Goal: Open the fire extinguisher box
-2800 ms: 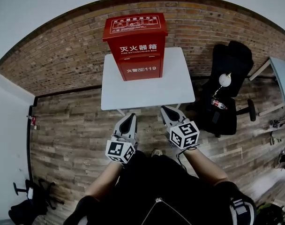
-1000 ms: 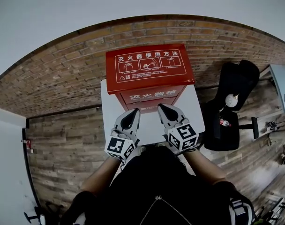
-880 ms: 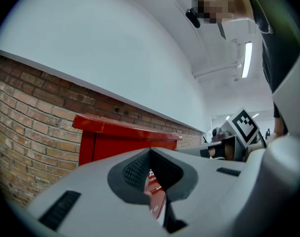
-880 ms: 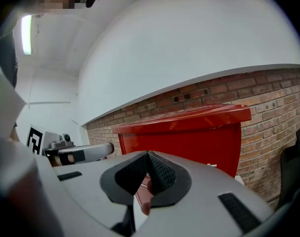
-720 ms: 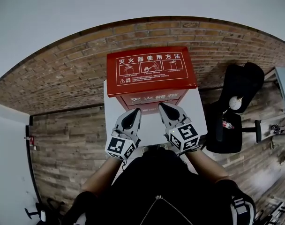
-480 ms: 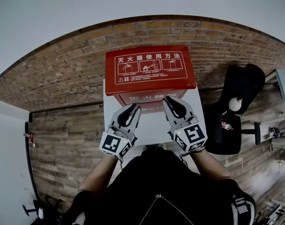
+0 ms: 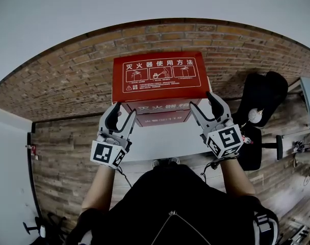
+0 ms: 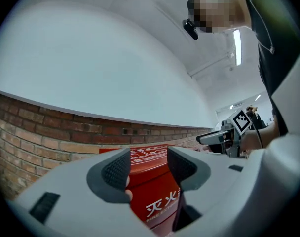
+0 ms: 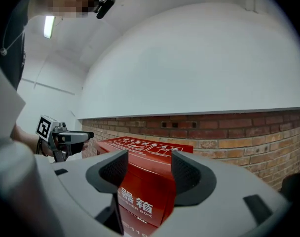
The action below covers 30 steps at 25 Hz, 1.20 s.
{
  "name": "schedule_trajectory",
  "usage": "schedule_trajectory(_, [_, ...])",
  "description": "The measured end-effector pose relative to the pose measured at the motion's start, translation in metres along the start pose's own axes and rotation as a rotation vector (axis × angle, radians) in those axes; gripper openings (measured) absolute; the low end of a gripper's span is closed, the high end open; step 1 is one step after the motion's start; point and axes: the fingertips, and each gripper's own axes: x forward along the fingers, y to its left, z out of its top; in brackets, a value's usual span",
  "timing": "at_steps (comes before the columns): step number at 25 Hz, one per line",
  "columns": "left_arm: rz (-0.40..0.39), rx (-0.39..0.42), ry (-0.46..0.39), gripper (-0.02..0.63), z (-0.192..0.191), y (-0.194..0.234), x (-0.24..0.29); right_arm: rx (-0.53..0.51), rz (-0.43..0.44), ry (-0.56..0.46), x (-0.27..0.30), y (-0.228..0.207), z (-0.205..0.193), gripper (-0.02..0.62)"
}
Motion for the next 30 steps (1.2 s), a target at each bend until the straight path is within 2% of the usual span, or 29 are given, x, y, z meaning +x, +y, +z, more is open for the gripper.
schedule_trajectory(5, [0.049, 0.002, 0.024, 0.299, -0.006, 0.036, -0.006, 0.037, -0.015, 0.037, 0.000, -0.026, -0.013, 0.270])
schedule_trajectory(11, [0.045, -0.024, 0.097, 0.331, -0.035, 0.061, -0.001, 0.092, -0.004, 0.063, 0.006, -0.044, -0.034, 0.272])
schedule_trajectory(15, [0.003, -0.034, 0.130, 0.341, -0.050, 0.060, 0.006, 0.131, 0.034, 0.067, 0.011, -0.046, -0.043, 0.273])
schedule_trajectory(19, [-0.022, -0.021, 0.120, 0.342, -0.052, 0.058, 0.015, 0.143, 0.073, 0.068, 0.015, -0.044, -0.048, 0.273])
schedule_trajectory(30, [-0.015, -0.028, 0.100, 0.346, -0.053, 0.056, 0.014, 0.088, 0.067, 0.077, 0.017, -0.042, -0.054, 0.272])
